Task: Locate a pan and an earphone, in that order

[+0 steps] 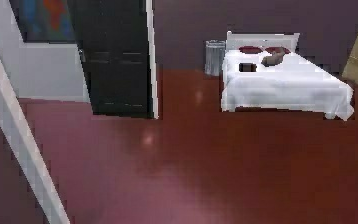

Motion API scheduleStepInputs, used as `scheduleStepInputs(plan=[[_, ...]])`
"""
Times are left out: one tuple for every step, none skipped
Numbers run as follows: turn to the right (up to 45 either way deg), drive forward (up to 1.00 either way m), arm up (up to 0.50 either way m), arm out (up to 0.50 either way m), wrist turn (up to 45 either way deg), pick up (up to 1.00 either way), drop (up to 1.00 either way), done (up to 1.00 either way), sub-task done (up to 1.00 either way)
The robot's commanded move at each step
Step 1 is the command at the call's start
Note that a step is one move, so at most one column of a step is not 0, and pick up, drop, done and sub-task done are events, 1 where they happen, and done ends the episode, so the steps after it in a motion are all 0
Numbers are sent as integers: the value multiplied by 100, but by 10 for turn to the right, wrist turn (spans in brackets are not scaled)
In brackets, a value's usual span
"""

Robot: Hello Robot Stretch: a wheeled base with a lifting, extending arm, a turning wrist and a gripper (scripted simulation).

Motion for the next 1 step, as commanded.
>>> scheduleStepInputs(plan=[[0, 75, 0, 0, 0, 0, 0, 0, 0]])
